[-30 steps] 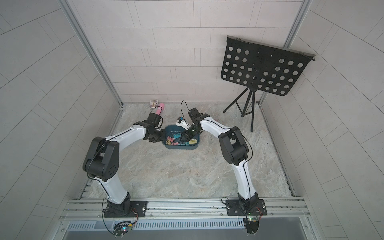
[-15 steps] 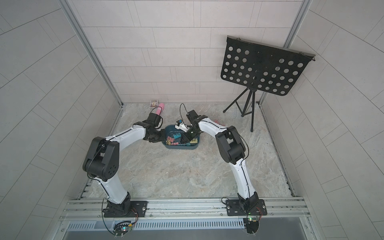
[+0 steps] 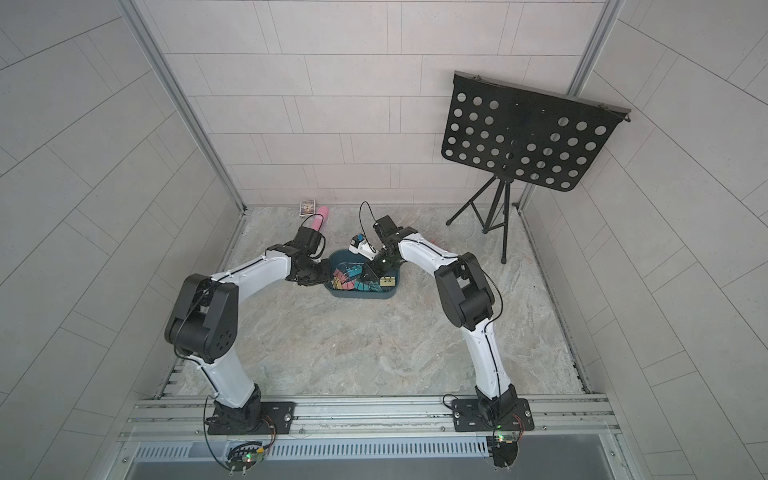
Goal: Take out the binder clips from the storage box
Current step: Pick up the binder clip from the storage box.
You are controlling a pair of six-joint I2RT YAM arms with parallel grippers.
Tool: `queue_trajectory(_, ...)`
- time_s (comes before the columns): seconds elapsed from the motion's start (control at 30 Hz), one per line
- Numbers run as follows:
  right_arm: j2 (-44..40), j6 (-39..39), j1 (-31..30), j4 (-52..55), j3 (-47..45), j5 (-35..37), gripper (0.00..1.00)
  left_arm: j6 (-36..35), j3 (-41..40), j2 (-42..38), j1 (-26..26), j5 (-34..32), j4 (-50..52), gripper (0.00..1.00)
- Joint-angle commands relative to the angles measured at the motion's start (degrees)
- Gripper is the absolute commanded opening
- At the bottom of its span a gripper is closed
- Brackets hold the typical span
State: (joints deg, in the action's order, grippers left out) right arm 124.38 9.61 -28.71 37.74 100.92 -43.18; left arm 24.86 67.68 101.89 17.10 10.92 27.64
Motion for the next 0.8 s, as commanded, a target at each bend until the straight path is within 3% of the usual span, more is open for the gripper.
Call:
queue_trajectory(0.0,-5.2,-0.9,0.4,0.4,0.2,0.5,0.00,0.2,-0.6,-2.0,-0.4,-0.5,0.1,0.24)
queue_trajectory(0.4,-14.0,-4.1,3.1,-3.1,-4.9,2.9,0.00,-0.1,0.0,-2.2,-0.4,-0.7,1.0,0.24)
queue_trajectory(0.6,-20.7,-7.9,5.9,-8.3,-12.5,6.2,0.00,-0.2,-0.1,-2.5,-0.4,-0.9,1.2,0.24)
queue_trajectory(0.77,-26.4,-14.3,11.6,-16.6,-21.5,5.7,0.00,-0.1,-0.8,-3.7,-0.3,-1.2,1.2,0.24)
